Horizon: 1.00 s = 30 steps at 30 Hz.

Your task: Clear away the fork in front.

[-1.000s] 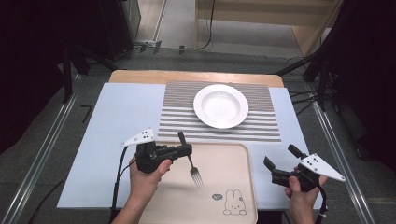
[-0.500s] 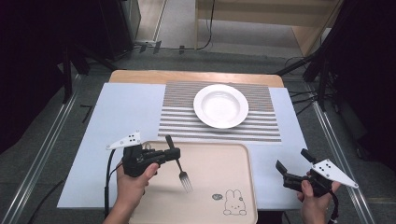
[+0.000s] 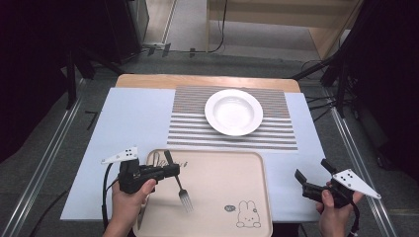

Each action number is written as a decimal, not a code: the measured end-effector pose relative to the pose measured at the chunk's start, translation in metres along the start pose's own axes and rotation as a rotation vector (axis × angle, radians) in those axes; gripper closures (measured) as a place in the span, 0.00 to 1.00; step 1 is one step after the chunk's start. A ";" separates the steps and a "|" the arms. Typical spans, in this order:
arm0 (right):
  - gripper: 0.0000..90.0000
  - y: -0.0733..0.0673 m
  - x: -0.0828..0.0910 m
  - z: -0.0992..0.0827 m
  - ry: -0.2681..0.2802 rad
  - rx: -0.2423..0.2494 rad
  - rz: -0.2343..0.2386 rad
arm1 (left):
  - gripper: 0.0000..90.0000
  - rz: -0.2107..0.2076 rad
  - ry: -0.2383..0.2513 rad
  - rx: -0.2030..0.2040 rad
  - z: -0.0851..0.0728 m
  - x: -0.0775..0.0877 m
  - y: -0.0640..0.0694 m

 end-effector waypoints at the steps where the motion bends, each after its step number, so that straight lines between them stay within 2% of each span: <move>1: 0.00 0.000 -0.001 -0.001 -0.003 0.000 0.000 | 0.96 -0.003 -0.010 0.006 -0.002 0.000 -0.001; 7: 0.00 -0.001 -0.003 -0.005 -0.009 0.012 -0.001 | 0.96 -0.017 -0.064 0.040 -0.012 -0.003 -0.007; 12: 0.00 0.000 -0.005 -0.007 -0.007 0.009 0.003 | 0.96 0.004 -0.077 0.078 -0.018 -0.005 -0.019; 18: 0.00 0.003 -0.006 -0.009 -0.006 0.007 0.000 | 0.96 0.022 -0.112 0.103 -0.027 -0.008 -0.031; 23: 0.00 0.005 -0.007 -0.011 -0.009 0.005 -0.005 | 0.96 0.034 -0.113 0.118 -0.028 -0.007 -0.037; 26: 0.00 0.007 -0.008 -0.012 -0.012 0.004 -0.006 | 0.96 0.030 -0.111 0.142 -0.030 -0.007 -0.042; 29: 0.00 0.008 -0.010 -0.014 -0.019 0.005 -0.007 | 0.95 0.047 -0.106 0.158 -0.032 -0.006 -0.049; 30: 0.00 0.007 -0.010 -0.014 -0.021 0.005 -0.007 | 0.94 0.067 -0.109 0.156 -0.033 -0.005 -0.052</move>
Point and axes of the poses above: each handheld gripper's, and its own axes: x roughly backward along the jaws, z roughly out of its top, y roughly to its right, the point moved 10 cm from there along -x, roughly forward along the jaws, and after that the axes turned 6 degrees about -z, right-handed, at the moved point
